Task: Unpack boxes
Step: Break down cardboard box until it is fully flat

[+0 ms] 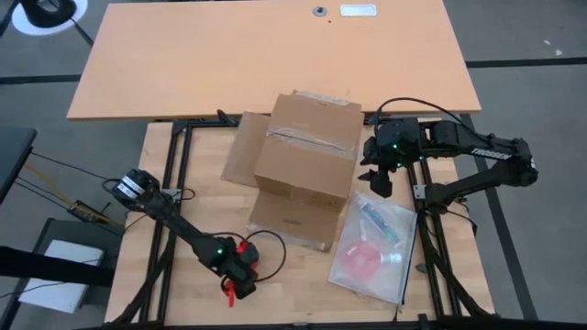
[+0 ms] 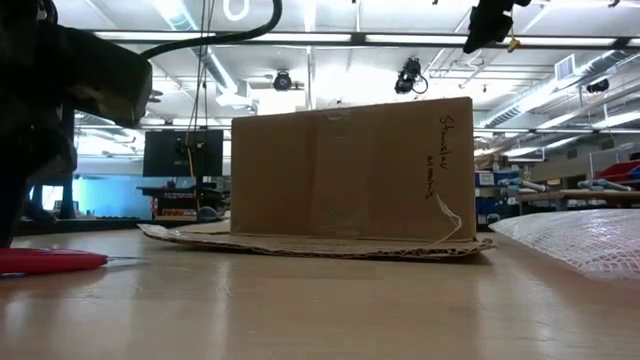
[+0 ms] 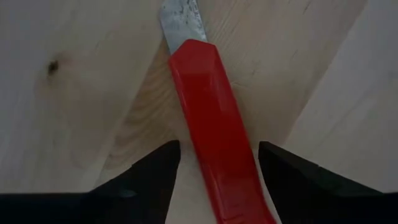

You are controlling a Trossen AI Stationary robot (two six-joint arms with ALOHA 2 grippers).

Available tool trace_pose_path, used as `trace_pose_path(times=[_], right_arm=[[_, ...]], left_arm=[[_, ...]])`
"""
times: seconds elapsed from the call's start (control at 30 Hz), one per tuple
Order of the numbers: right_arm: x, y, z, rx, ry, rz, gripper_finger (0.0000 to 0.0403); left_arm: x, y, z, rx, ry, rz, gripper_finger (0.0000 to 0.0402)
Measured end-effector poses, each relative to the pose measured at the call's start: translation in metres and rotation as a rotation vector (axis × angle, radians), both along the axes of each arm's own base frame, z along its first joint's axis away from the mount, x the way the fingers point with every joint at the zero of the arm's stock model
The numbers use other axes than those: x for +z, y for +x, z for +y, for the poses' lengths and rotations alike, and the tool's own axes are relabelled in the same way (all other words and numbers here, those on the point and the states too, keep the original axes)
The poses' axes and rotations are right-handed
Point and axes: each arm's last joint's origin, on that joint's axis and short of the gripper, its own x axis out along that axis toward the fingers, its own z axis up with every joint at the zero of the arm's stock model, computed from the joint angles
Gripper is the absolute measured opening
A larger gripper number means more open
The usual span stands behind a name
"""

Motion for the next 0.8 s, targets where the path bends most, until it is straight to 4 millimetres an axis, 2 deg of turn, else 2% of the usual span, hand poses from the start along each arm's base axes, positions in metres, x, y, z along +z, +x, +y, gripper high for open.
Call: trace_pose_path(times=[0.33,0.6,0.8], right_arm=[[0.0000,-0.0001,-0.0006,-0.014,-0.017,0.002,0.0226],[-0.0005,-0.0007,-0.0005,-0.006,-0.021,0.011,0.0224],[-0.0016,-0.0021,-0.0004,0.027,-0.044,0.033,0.0223]], left_arm=[[-0.0008,0.0027,-0.0006,0.097,0.025,0.019,0.0201],[0.0014,0.0006,-0.0001,0.197,0.016,0.090,0.0192],[0.0007,0.0013,-0.0020,0.255,0.021,0.048,0.0188]])
